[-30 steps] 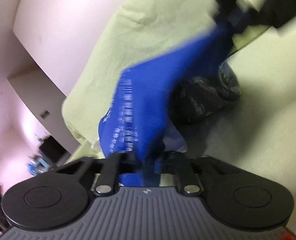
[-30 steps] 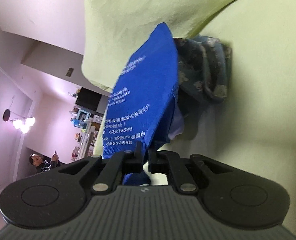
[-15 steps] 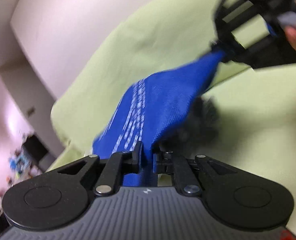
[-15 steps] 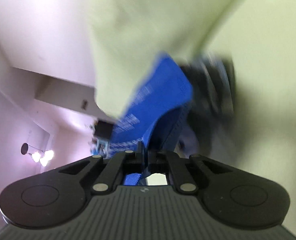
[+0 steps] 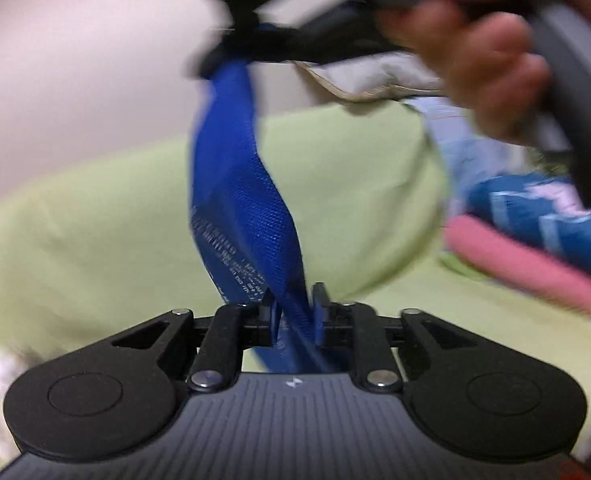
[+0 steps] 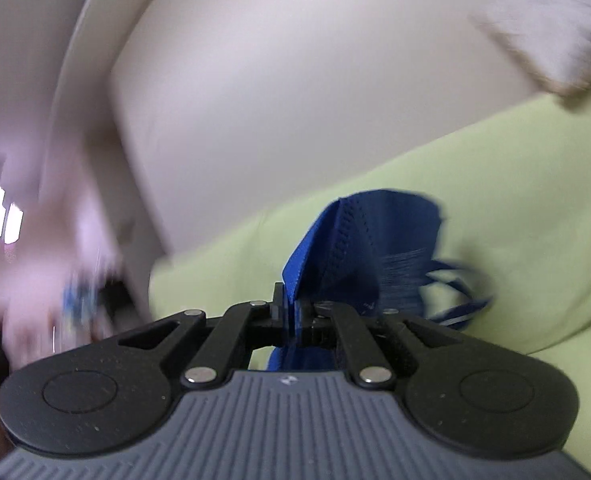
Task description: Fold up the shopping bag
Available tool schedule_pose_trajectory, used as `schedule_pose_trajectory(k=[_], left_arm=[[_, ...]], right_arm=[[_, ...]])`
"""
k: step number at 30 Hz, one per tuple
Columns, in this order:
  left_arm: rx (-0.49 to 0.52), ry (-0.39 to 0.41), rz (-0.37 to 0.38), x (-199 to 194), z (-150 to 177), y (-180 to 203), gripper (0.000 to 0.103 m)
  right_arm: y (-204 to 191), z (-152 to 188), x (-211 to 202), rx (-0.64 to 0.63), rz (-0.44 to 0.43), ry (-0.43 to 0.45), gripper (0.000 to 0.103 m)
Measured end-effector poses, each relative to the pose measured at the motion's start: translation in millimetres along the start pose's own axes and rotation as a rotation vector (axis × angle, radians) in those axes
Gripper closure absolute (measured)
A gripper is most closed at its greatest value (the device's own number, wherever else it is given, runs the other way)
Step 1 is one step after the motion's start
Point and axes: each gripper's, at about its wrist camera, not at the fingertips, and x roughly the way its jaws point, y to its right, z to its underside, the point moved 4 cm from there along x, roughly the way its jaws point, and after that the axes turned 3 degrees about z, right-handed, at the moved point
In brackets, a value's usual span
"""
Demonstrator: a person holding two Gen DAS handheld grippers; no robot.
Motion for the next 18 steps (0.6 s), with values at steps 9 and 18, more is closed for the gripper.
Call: schedule_pose_trajectory(k=[9,18], left_arm=[[-0.169,-0.464,-0.041,-37.1,131.4,-46.8,0.063],[-0.206,-0.54,-0.258,-83.6,142.2,-140.1,0.056]], right_arm=[[32.0,146.4,54.8,0.172,-0.066,-0.495,0.043],[101.3,266.4,-3.2,0.561,0.182,-0.452,0.036]])
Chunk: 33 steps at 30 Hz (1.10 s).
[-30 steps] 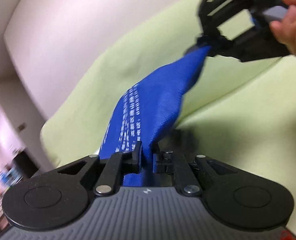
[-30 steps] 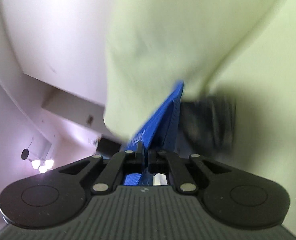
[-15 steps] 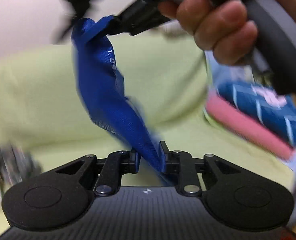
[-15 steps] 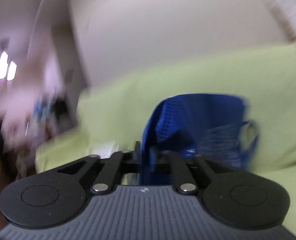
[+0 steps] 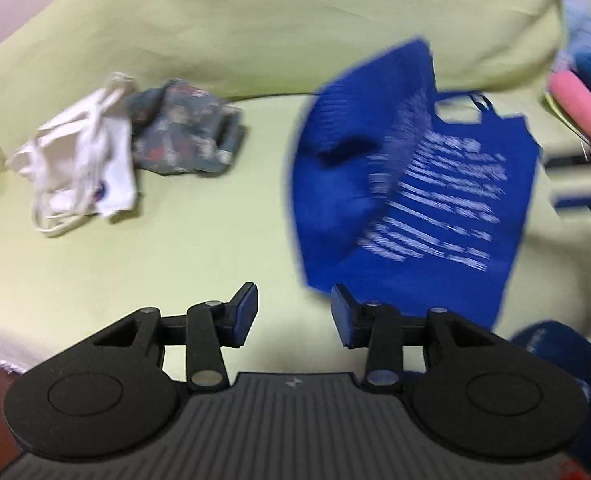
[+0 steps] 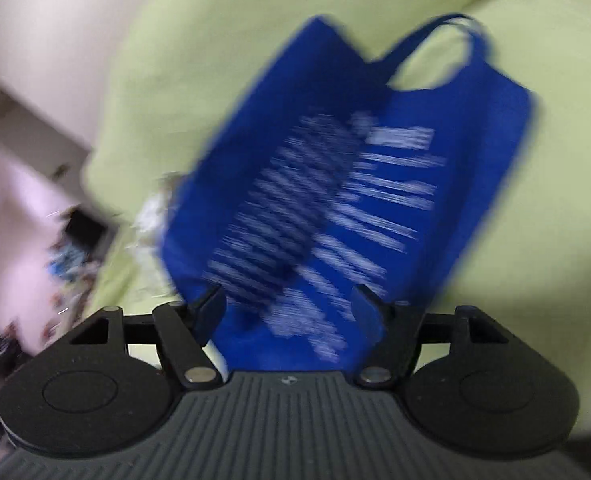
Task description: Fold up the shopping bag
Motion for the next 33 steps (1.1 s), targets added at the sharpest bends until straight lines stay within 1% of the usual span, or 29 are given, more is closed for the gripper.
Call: schedule_pose_trajectory(k=[2,4,5,7,9,11,12,14,15,16,17,18,19,21,22,23,24,26,27,29,30,31,32,33], left_arm=[[0.037,0.033,-0.026,0.6,-8.1,0.0,0.056],[0.071,0.06,-0.029,5.0,-19.6,5.8,0.056],[0.08,0.064,-0.01,7.7,-25.8,8.6,0.056],[0.098,0.08,0.035,21.2,-40.0,17.0,0.056],[0.149,0.109,0.067,23.7,-50.3,31.1,0.056],[0.223,0.158,0.077,22.6,-60.8,47.1,0.056],[0.255,0.183,0.073,24.8,-67.4,53.4,0.056],[0.291,0.213,0.059,37.3,-80.5,60.7,0.056],[0.29,0.208,0.05,48.8,-86.8,60.2,0.056],[0.277,0.187,0.042,62.9,-91.9,56.8,0.056],[0.254,0.152,0.032,79.4,-95.2,50.5,0.056],[0.226,0.108,0.015,97.6,-97.0,42.1,0.056],[0.197,0.061,-0.008,116.3,-96.9,32.6,0.056],[0.145,-0.061,-0.07,154.3,-86.5,9.1,0.054],[0.119,-0.125,-0.089,170.9,-78.3,-2.6,0.051],[0.091,-0.155,-0.086,178.5,-72.2,-11.4,0.048],[0.057,-0.15,-0.073,175.9,-69.9,-18.2,0.045],[0.008,-0.165,-0.054,159.4,-69.9,-25.2,0.045],[-0.027,-0.164,-0.035,144.5,-69.1,-28.5,0.045],[-0.099,-0.132,0.003,107.3,-63.1,-36.4,0.04],[-0.126,-0.12,0.009,90.1,-57.7,-39.7,0.033],[-0.152,-0.113,0.01,73.6,-51.4,-43.4,0.022],[-0.176,-0.116,-0.002,59.4,-42.6,-47.4,0.02],[-0.196,-0.134,-0.008,49.5,-33.1,-50.3,0.02]], right_arm=[[13.4,11.3,0.4,0.047,0.086,0.022,0.036],[28.3,6.2,-1.4,0.095,0.155,0.049,0.036],[36.2,2.6,-3.8,0.119,0.172,0.061,0.036],[49.8,-6.9,-9.3,0.165,0.176,0.087,0.036],[56.3,-16.2,-6.1,0.18,0.192,0.116,0.036],[55.0,-26.7,-2.7,0.147,0.237,0.154,0.037],[50.6,-31.4,-0.7,0.108,0.259,0.18,0.038],[38.6,-40.7,5.2,-0.004,0.275,0.232,0.042],[32.3,-46.0,9.1,-0.064,0.279,0.258,0.042],[26.1,-50.6,15.1,-0.122,0.278,0.274,0.044],[21.4,-54.4,24.7,-0.17,0.273,0.269,0.046],[19.5,-57.7,36.5,-0.203,0.281,0.251,0.054],[21.1,-59.6,50.6,-0.222,0.308,0.222,0.062],[33.5,-61.9,75.7,-0.228,0.397,0.154,0.064],[41.1,-61.5,82.6,-0.227,0.433,0.135,0.07],[45.0,-61.4,83.3,-0.23,0.438,0.135,0.07],[45.5,-62.0,80.8,-0.233,0.423,0.137,0.07],[46.8,-64.8,71.7,-0.216,0.408,0.139,0.07],[48.2,-67.2,62.9,-0.202,0.399,0.155,0.069],[54.7,-74.5,44.5,-0.155,0.379,0.196,0.058],[61.8,-79.0,34.9,-0.116,0.376,0.217,0.048],[70.1,-83.1,26.2,-0.073,0.37,0.233,0.045],[80.3,-87.3,19.9,-0.028,0.354,0.239,0.043],[89.1,-90.9,18.6,0.017,0.337,0.227,0.038]])
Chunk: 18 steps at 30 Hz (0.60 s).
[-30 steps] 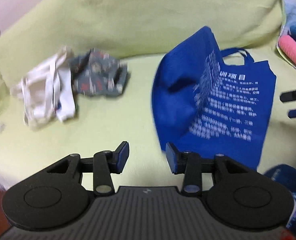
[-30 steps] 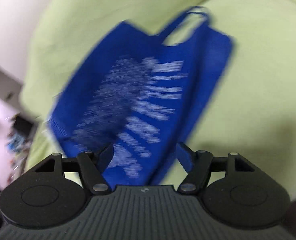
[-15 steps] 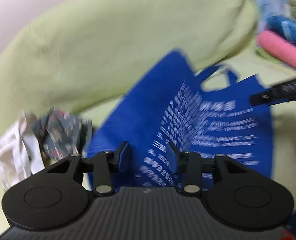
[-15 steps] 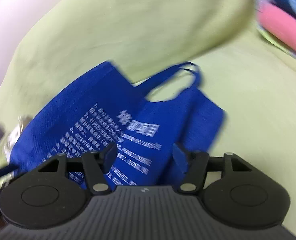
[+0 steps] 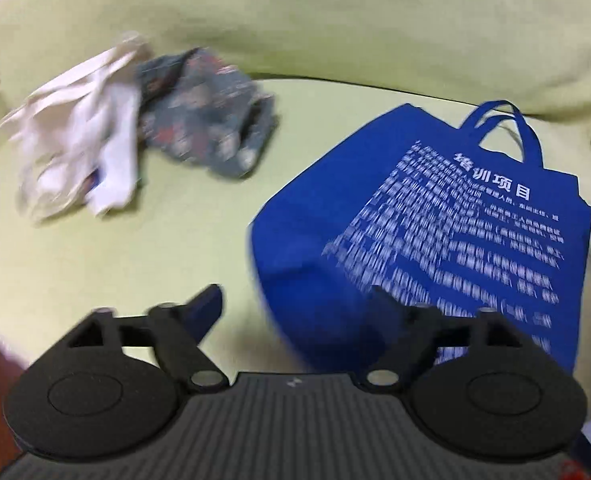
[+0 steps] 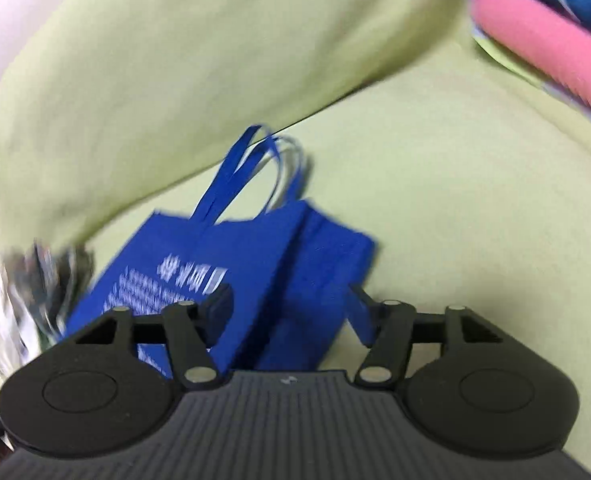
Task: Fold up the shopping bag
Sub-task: 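Lower the emptied blue bag onto the sofa with both grippers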
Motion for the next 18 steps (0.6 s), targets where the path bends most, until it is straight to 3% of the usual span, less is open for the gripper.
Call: schedule_pose_trajectory(k=[5,7,9,11,14,16,18], left_arm=[[-0.149,-0.157,0.075,3.1,33.9,-15.7,0.02],[-0.24,-0.185,0.135,10.4,35.5,-16.6,0.02],[-0.307,-0.187,0.215,14.7,31.0,-14.1,0.02],[-0.3,-0.171,0.238,19.4,25.0,-8.1,0.02],[-0.25,-0.198,0.181,32.6,21.1,3.1,0.024],[-0.276,-0.202,0.216,31.4,20.5,2.5,0.024],[-0.309,-0.193,0.282,19.1,23.2,-4.5,0.023]], right_arm=[[20.7,-5.5,32.5,0.163,-0.067,-0.135,0.032],[16.3,-5.9,40.1,0.182,-0.093,-0.114,0.022],[7.8,-7.6,43.6,0.176,-0.088,-0.111,0.021],[0.9,-6.9,44.8,0.161,-0.077,-0.11,0.029],[-6.0,-5.1,43.0,0.098,-0.024,-0.101,0.051],[-5.8,-2.7,40.7,0.075,0.005,-0.089,0.066],[1.0,-1.0,35.8,0.09,0.003,-0.088,0.07]])
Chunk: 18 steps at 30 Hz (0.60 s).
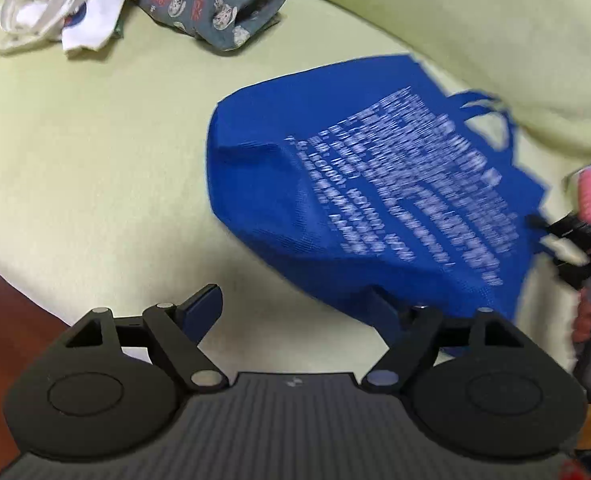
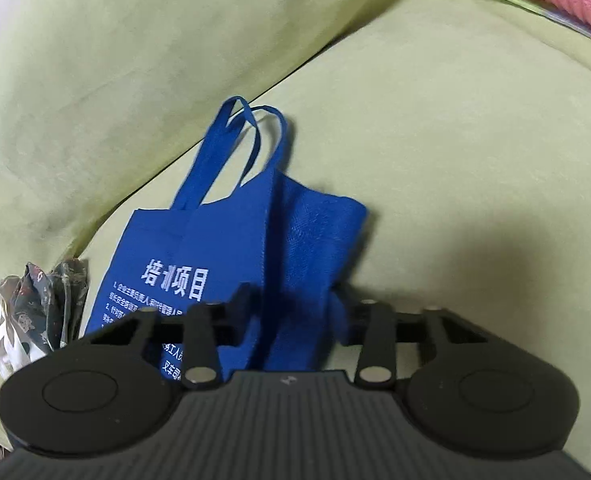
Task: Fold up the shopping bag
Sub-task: 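Lower the emptied blue bag onto the sofa with both grippers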
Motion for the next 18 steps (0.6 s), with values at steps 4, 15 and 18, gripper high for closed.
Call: schedule_pose_trajectory(k=[4,15,18], left_arm=[[-0.01,0.027,-0.001,-29.4,4.0,-15.4,0.021],[-0.015,-0.049,-0.032,41.0,-10.1,-3.0,0.061],[0.041,-0.01,-0.099,50.1,-9.2,7.3,0.073]], right_arm=[[14.1,0.8,-0.9,0.075,-0.058,-0.02,0.07],[-16.2,4.2,5.6,-0.043,-0.027,0.009,0.064],[-10.1,5.6,0.9,-0.069,0.001,0.038,0.1]])
